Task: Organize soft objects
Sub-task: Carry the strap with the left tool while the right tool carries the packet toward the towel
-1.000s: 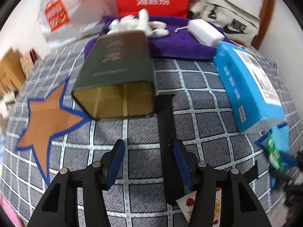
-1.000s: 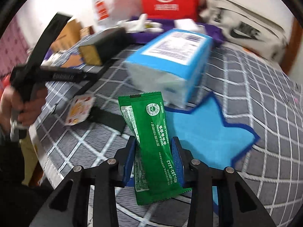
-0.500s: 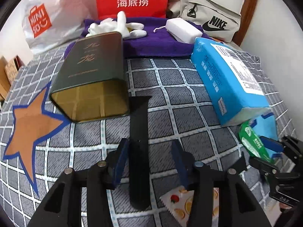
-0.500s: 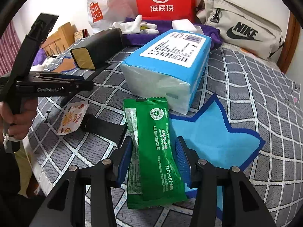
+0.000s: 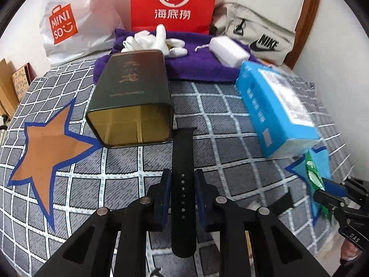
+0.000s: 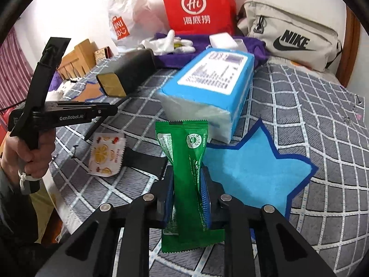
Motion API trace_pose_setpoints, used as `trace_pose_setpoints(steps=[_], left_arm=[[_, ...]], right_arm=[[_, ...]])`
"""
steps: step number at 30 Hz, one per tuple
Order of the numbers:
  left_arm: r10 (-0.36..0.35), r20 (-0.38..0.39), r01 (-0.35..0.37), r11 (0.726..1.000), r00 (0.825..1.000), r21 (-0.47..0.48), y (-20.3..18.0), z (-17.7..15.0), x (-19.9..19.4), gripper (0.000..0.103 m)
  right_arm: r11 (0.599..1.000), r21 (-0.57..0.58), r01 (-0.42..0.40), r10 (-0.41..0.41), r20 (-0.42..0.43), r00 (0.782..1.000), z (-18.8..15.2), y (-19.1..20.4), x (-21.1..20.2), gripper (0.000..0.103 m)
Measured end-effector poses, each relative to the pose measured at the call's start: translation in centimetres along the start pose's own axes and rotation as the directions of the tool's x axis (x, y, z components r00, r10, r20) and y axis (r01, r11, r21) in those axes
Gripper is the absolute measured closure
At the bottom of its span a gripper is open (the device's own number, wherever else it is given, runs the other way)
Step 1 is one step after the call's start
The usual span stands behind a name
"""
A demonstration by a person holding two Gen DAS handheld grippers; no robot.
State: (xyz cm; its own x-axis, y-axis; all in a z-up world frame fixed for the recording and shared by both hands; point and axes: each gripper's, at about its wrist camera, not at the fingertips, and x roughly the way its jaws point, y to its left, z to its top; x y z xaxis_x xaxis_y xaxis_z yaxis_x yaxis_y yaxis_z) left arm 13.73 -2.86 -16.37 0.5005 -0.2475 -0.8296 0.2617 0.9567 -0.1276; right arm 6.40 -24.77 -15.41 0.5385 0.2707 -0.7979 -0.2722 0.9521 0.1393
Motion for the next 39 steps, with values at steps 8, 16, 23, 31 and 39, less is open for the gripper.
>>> trace_pose_setpoints(steps=[8, 16, 23, 31, 39], left_arm=[[-0.026, 0.04, 0.026, 1.0, 0.999, 0.001, -0.4, 0.0, -2.7, 0.083], [-0.023, 0.08, 0.023, 1.0, 0.997, -0.007, -0.5, 1.5, -5.0, 0.083], [-0.008, 0.117, 0.01, 1.0, 0.993, -0.016, -0.5, 3.0, -6.5, 0.083], [-0.022, 0.142, 0.027, 0.999, 0.99, -0.028, -0.4, 5.0, -7.5, 0.083], [-0.009, 0.164, 0.015, 0.999, 0.986, -0.033, 0.1, 7.3, -7.7, 0.083]], right_arm=[[1.0, -0.021, -0.014, 0.015, 0.045, 0.999, 0.9, 1.0, -2.2, 0.081], [1.0, -0.013, 0.006, -0.005, 0.087, 0.996, 3.2, 0.8, -3.7, 0.081], [0.999, -0.018, 0.027, -0.024, 0.118, 0.993, 5.7, 0.5, -4.5, 0.081], [0.999, -0.029, 0.037, -0.032, 0.137, 0.99, 8.7, 0.1, -4.5, 0.081], [0.999, -0.018, 0.042, -0.039, 0.132, 0.99, 11.6, -0.5, -3.6, 0.081]])
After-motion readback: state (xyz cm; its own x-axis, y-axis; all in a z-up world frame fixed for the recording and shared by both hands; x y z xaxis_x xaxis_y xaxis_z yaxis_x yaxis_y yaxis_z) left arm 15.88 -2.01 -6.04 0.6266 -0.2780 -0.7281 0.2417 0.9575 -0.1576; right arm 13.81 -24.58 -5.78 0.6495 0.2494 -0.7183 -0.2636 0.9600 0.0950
